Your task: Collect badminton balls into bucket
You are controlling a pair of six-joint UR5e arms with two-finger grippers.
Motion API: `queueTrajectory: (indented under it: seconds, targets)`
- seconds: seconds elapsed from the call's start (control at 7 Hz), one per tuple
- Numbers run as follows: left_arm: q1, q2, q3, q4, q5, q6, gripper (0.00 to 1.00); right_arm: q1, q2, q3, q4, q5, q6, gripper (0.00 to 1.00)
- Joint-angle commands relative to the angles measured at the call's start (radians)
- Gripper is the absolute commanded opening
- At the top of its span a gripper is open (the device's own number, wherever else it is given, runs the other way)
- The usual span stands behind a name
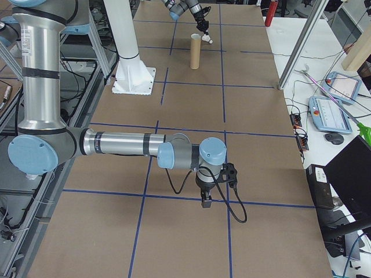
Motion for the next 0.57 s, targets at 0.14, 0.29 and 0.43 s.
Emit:
queueTrajectory:
  seconds: [0.14,0.29,0.43]
  targets:
    - [-0.007,0.019,-0.053,0.009,-0.023,0.01,0.0,0.0,0.0,0.0,0.0,0.0,0.0,1.0]
    - [-0.015,0.027,-0.082,0.012,-0.09,0.012,0.0,0.0,0.0,0.0,0.0,0.0,0.0,1.0]
    - [-0.054,0.027,-0.096,0.015,-0.169,0.022,0.0,0.0,0.0,0.0,0.0,0.0,0.0,1.0]
